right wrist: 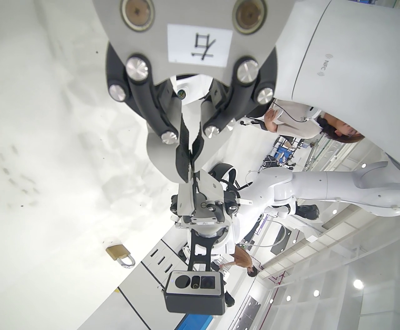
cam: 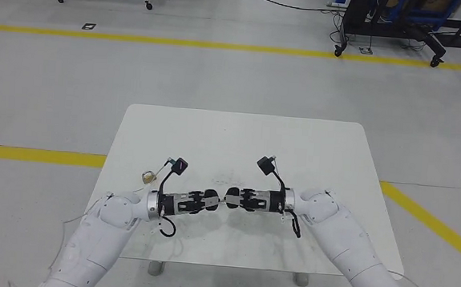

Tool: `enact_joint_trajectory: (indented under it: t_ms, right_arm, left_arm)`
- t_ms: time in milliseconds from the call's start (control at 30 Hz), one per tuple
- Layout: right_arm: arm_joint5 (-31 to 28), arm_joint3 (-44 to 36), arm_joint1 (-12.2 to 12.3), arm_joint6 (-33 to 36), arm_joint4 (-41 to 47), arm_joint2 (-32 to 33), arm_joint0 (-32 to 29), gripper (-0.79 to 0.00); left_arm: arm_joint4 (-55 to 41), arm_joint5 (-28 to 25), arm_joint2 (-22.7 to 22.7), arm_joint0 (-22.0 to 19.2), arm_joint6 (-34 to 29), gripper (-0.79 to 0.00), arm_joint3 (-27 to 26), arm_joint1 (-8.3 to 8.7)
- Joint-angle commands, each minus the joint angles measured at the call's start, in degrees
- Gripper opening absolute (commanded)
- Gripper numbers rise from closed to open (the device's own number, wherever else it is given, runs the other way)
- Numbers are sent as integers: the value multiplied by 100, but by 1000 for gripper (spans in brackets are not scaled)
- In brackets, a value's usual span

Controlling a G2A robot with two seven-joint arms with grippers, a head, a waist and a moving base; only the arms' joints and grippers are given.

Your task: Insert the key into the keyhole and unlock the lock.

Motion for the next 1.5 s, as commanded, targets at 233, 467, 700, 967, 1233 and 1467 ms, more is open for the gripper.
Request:
enact_joint_trajectory:
  t_ms: [233, 467, 700, 967, 1233, 1467]
  right_arm:
    - [-39, 32, 72, -39, 154, -218, 28, -785]
    - [-240, 143, 113, -240, 280, -233, 14, -785]
    - [-906, 272, 221, -925, 377, 151, -265, -785]
    - [-976, 164, 373, -1773, 242, 822, -761, -785]
    - [-976, 164, 373, -1773, 242, 822, -761, -785]
    - [-976, 164, 373, -1773, 242, 822, -761, -785]
  left_arm:
    - [36, -12, 40, -9, 221, -785, -9, 40]
    - [59, 48, 45, -12, 410, 0, -3, 71]
    - [-388, -40, -301, 52, 806, 0, -33, 136]
    - [1036, -25, -1547, 216, 936, 0, -526, 444]
    - [2611, 532, -2191, 402, 1519, 0, -952, 564]
    - [2611, 532, -2191, 402, 1519, 0, -952, 564]
